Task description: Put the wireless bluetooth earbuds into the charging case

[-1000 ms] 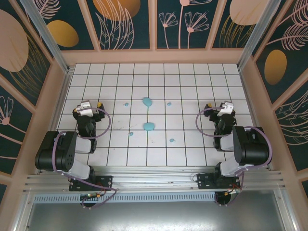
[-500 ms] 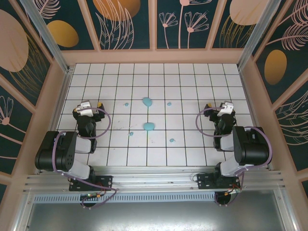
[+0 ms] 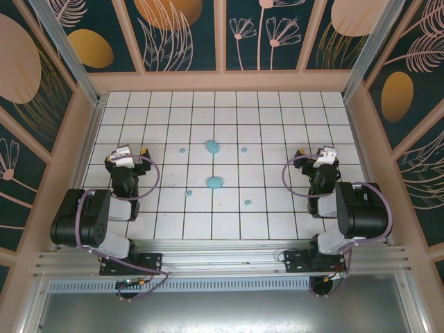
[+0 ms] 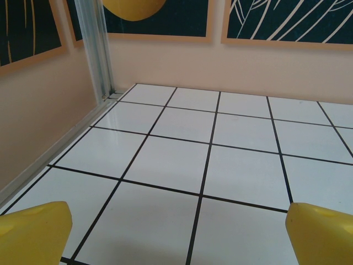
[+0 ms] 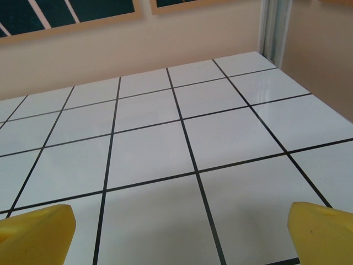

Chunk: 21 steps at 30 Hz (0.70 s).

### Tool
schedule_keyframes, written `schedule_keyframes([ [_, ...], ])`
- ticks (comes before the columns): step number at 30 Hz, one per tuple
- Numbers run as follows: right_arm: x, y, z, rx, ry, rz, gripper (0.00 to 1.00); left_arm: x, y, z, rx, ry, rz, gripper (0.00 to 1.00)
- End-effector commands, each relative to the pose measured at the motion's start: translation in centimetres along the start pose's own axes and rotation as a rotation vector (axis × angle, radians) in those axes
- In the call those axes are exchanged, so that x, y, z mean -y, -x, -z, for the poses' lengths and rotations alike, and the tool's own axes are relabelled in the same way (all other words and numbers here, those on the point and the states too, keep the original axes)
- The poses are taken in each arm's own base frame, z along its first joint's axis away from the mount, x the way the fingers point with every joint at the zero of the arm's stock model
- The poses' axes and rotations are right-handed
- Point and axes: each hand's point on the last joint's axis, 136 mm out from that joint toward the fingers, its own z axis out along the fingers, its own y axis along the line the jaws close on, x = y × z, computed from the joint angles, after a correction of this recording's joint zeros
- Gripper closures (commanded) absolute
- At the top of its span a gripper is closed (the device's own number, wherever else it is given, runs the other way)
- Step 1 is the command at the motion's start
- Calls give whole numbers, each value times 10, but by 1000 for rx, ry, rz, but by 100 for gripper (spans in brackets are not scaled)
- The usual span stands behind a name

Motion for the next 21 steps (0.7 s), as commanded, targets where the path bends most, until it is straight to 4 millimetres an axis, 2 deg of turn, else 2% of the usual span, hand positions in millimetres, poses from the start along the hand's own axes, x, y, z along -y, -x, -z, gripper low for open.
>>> schedule_keyframes([
  [1, -21, 18, -9, 12, 96, 42, 1, -3, 17, -3, 41, 19, 40, 2],
  [8, -50, 39, -19, -86, 186, 88, 1, -12, 28, -7, -59, 93, 112, 2],
  [12, -81, 41, -21, -176, 237, 110, 1, -2, 22, -5, -187, 48, 120, 1],
  [15, -128, 39, -12, -213, 336, 164, 4, 13, 21, -1, -293, -23, 142, 1],
  [16, -149, 36, -6, -227, 389, 191, 5, 22, 24, 2, -314, -71, 144, 2],
  [21, -241, 4, 31, -332, 619, 340, 11, 52, 36, 20, -336, -257, 150, 1],
])
